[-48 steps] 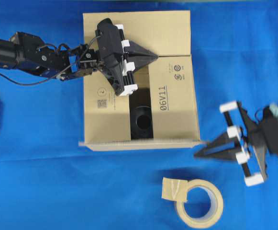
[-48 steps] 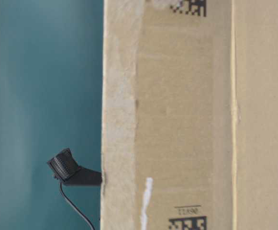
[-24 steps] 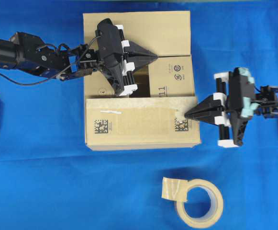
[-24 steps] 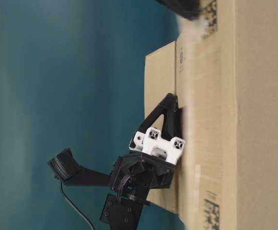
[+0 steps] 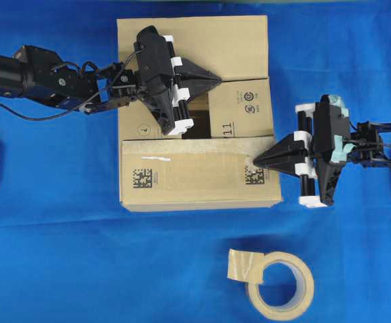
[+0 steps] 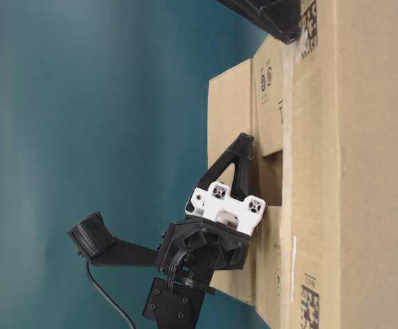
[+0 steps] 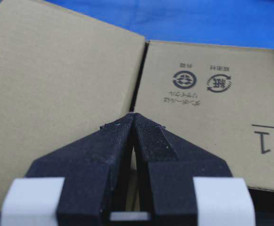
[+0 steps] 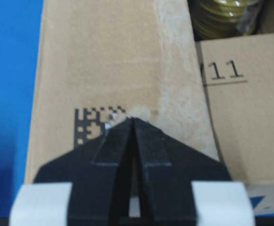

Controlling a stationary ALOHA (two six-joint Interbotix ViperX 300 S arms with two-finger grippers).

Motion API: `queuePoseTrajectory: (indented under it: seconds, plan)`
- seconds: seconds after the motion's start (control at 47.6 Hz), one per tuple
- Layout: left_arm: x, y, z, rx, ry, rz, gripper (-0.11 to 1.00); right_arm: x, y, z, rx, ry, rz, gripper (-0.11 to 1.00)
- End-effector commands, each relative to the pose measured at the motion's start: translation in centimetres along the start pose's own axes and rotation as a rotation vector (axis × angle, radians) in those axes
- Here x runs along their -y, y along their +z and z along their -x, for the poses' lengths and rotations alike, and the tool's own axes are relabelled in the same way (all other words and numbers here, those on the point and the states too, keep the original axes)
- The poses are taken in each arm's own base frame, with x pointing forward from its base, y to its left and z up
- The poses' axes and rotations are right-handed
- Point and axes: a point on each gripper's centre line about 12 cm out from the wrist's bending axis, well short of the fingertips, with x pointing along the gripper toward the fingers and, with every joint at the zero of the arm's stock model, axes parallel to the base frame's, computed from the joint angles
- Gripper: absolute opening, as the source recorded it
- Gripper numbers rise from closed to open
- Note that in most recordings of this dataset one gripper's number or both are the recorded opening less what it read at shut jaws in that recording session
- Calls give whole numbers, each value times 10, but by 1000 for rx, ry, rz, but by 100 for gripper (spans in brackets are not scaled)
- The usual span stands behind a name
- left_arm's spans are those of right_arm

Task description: Close the cardboard box.

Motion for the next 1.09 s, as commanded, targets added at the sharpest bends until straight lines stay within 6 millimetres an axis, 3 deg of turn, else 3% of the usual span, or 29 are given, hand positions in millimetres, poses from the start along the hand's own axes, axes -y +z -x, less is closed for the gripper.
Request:
queuePoseTrajectory:
  seconds: [0.0, 0.336, 0.483, 0.777, 0.925, 1.072]
  plan:
    - [1, 25, 7, 55, -2, 5, 0, 1, 1, -2, -2, -4, -3, 0]
    - [-7, 98, 37, 110, 3, 11, 0, 0, 3, -2, 7, -2, 0, 0]
    - [-34, 115, 45, 87, 60, 21, 0, 0, 3, -2, 7, -1, 3, 0]
    - [-101, 116, 31, -119, 186, 64, 0, 0, 4, -2, 13, -1, 6, 0]
    - [-121, 110, 20, -282, 201, 76, 0, 0, 5, -2, 22, 0, 9, 0]
    - [-127, 102, 11, -452, 177, 64, 0, 0, 5, -2, 23, 1, 11, 0]
